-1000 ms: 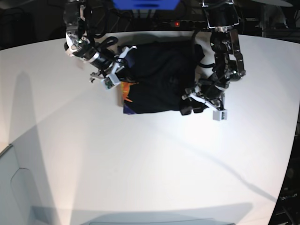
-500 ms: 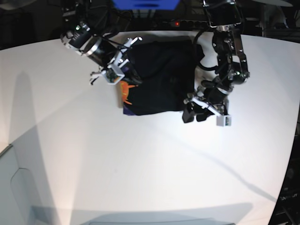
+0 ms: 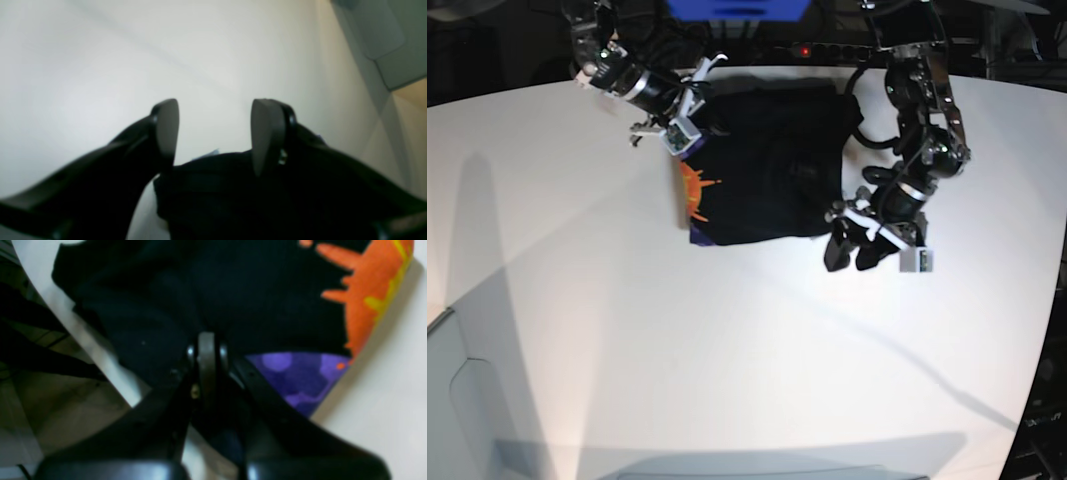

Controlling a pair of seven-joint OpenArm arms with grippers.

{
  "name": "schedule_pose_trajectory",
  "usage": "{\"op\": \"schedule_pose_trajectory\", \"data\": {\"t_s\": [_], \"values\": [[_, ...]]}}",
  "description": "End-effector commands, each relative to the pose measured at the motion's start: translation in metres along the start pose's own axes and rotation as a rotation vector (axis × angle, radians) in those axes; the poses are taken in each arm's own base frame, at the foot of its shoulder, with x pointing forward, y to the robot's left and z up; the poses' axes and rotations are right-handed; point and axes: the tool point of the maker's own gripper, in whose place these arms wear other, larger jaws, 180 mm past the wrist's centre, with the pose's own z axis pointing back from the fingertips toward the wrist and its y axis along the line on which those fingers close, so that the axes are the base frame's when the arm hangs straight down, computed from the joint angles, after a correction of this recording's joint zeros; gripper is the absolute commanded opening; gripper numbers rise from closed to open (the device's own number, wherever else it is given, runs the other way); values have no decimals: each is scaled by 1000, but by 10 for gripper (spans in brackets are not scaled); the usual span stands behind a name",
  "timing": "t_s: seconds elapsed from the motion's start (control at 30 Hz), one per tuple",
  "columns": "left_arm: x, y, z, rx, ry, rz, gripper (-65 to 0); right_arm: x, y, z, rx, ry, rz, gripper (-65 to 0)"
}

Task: Fold the T-shirt properly
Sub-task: 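Grasp the folded bundle's sides with both grippers and square it, then push the bundle with the left gripper to flatten and align it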

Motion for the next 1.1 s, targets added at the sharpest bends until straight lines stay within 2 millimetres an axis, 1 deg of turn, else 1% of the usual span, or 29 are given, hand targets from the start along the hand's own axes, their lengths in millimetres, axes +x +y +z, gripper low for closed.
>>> {"op": "schedule_pose_trajectory", "data": {"t_s": [0.0, 0.1, 0.13, 0.2, 0.27, 0.33, 0.37, 0.43, 0.5, 0.6, 0.73, 0.8, 0.93, 1.0, 1.07], "values": [[15, -8, 7, -23, -54, -20, -312, 20, 2, 4, 4, -70, 15, -650], [27, 2, 30, 26, -102, -40, -312, 44, 1, 16, -10, -120, 77, -650], [26, 5, 38, 44, -105, -45, -312, 52, 3, 20, -15, -137, 90, -650], [22, 10, 52, 63, -89, -30, -307, 65, -2, 29, -48, -171, 110, -650], [13, 20, 65, 71, -65, 32, -256, 72, -12, 33, -82, -188, 114, -650], [-5, 31, 74, 75, -27, 118, -186, 71, -22, 36, -111, -188, 107, -650], [-15, 35, 76, 74, -10, 161, -161, 72, -25, 37, -120, -190, 109, -650], [-35, 38, 75, 62, 26, 230, -136, 74, -26, 37, -122, -193, 112, -650], [-53, 39, 72, 54, 64, 280, -137, 74, -26, 37, -123, -194, 113, -650], [-76, 29, 65, 25, 122, 313, -137, 75, -26, 37, -123, -195, 112, -650], [-85, 22, 61, 5, 151, 320, -137, 74, -26, 37, -122, -194, 111, -650], [-91, 15, 58, -14, 171, 320, -137, 74, -26, 37, -122, -194, 111, -650], [-111, 11, 59, -22, 226, 341, -138, 73, -25, 37, -122, -192, 109, -650], [-123, 13, 61, -12, 250, 366, -139, 72, -25, 37, -121, -190, 107, -650], [-131, 9, 59, -23, 275, 373, -148, 72, -25, 37, -121, -190, 107, -650]]}}
